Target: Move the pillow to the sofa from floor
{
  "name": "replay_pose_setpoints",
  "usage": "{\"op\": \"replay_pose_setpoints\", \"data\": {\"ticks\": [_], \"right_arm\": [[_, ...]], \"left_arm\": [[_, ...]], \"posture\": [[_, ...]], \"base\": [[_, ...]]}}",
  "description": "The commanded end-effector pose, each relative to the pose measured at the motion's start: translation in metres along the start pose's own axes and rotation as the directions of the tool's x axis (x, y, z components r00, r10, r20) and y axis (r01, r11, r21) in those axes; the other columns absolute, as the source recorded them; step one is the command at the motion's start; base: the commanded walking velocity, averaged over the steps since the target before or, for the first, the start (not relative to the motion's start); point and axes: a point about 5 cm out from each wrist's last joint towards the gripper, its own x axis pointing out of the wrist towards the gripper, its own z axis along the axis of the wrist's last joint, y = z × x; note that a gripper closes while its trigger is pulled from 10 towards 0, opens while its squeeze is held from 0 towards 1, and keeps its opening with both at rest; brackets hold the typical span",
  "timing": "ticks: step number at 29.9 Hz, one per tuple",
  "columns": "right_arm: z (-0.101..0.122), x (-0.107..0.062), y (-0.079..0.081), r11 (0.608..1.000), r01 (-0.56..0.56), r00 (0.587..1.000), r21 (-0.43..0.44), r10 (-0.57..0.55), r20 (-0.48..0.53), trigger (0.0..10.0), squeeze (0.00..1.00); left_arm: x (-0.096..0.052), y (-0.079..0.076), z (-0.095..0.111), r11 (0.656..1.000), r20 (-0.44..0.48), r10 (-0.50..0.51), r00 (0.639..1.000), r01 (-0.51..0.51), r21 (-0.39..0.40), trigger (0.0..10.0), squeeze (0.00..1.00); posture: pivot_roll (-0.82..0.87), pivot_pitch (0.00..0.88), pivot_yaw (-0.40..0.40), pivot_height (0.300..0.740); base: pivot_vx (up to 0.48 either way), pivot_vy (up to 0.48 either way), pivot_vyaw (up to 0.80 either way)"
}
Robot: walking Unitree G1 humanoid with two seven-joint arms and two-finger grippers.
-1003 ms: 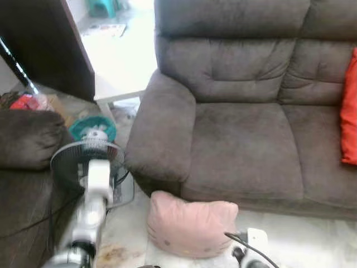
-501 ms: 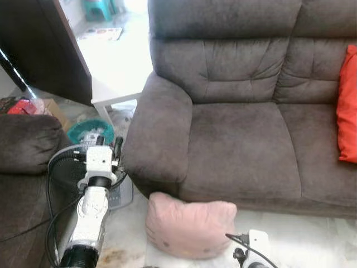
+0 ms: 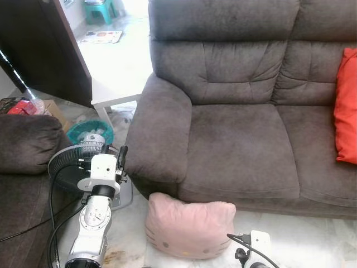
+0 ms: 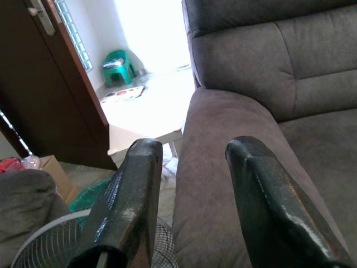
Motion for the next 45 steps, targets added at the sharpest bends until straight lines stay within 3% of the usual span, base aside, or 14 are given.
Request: {"op": "replay_pose_setpoints", "data": {"ticks": [1,13,36,45], "right_arm": [[-0.003,0.000,0.001,1.000,-0.005,1.000,-0.007,0.005,-0.013,10.0,0.00],[-0.004,0.000,0.002,1.000,-0.012,1.000,-0.015,0.011,-0.023,10.0,0.00],[-0.003,0.000,0.002,1.000,-0.013,1.000,-0.003,0.013,-0.011,10.0,0.00],[0.016,-0.003,0.001,0.999,0.024,0.979,-0.026,-0.018,0.204,10.0,0.00]], "left_arm": [[0.001,0.004,0.004,1.000,0.008,0.014,1.000,-0.014,-0.002,10.0,0.00],[0.004,0.003,0.010,1.000,0.010,0.010,1.000,-0.010,-0.007,10.0,0.00],[0.001,-0.002,0.008,0.999,-0.012,-0.029,1.000,0.028,-0.014,10.0,0.00],[0.002,-0.006,0.017,0.999,0.029,-0.053,0.998,0.053,0.002,10.0,0.00]], "posture": [[0.11,0.064,0.029,0.740],[0.11,0.071,0.033,0.740],[0.12,0.077,0.031,0.740],[0.11,0.078,0.038,0.740]], "base": [[0.345,0.000,0.00],[0.402,0.000,0.00],[0.000,0.000,0.00],[0.000,0.000,0.00]]}}
